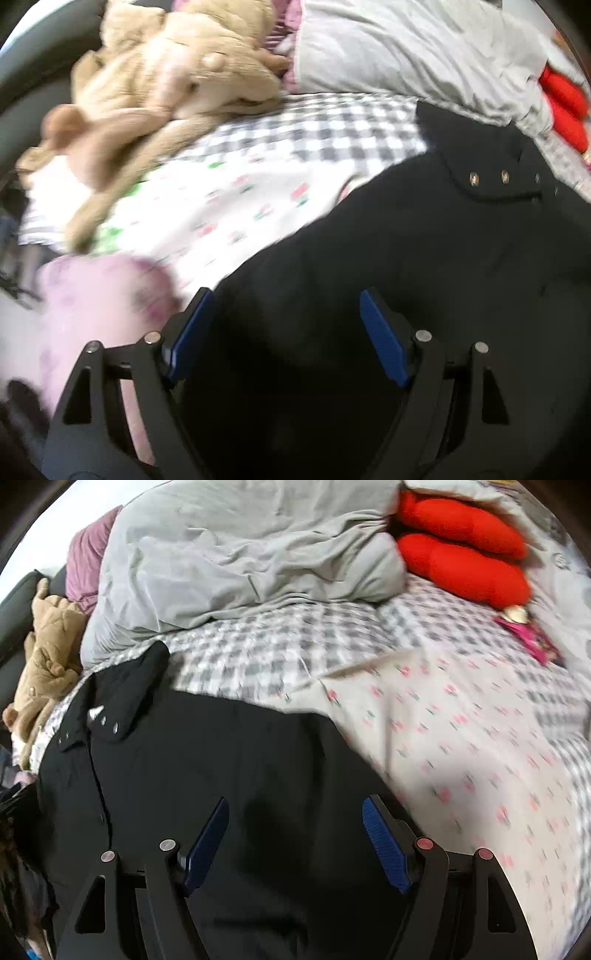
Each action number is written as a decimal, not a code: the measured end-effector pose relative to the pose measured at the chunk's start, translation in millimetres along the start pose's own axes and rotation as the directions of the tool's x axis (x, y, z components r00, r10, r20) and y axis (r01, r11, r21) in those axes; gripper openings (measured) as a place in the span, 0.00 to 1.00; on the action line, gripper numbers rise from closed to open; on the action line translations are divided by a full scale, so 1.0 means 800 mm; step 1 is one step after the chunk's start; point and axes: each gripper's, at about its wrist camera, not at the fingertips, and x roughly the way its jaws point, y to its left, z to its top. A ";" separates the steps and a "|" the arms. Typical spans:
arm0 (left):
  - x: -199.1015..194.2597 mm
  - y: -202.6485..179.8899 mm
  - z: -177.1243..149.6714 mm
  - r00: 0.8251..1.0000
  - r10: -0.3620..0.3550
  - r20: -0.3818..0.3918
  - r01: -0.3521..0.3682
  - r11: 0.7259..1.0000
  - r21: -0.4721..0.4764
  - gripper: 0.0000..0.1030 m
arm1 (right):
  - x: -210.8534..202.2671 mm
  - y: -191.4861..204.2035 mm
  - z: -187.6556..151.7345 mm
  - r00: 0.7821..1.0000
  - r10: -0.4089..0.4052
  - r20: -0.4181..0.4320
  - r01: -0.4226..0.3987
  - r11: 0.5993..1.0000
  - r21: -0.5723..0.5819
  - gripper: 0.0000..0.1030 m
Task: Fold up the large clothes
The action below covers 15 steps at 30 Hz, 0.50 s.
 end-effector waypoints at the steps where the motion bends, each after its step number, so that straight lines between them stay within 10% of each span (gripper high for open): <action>1: 0.011 0.000 0.007 0.999 -0.033 0.007 0.034 0.999 -0.007 0.78 | 0.016 0.000 0.013 1.000 0.019 -0.003 -0.019 1.000 0.000 0.74; 7: 0.050 -0.026 0.029 0.986 -0.165 0.035 0.163 0.985 0.054 0.78 | 0.074 -0.028 0.024 0.993 0.092 -0.071 -0.088 0.994 0.056 0.71; 10: 0.060 -0.039 0.036 0.984 -0.174 0.046 0.171 0.983 0.069 0.73 | 0.089 -0.028 0.012 0.984 0.155 -0.088 -0.148 0.986 0.083 0.36; 12: 0.061 -0.041 0.040 0.975 -0.217 0.052 0.215 0.975 0.049 0.31 | 0.083 -0.016 0.006 0.988 0.138 -0.069 -0.135 0.990 0.042 0.13; 15: 0.056 -0.049 0.045 0.969 -0.242 0.047 0.241 0.970 0.012 0.09 | 0.054 -0.001 -0.002 0.999 0.054 -0.002 -0.054 0.999 0.003 0.07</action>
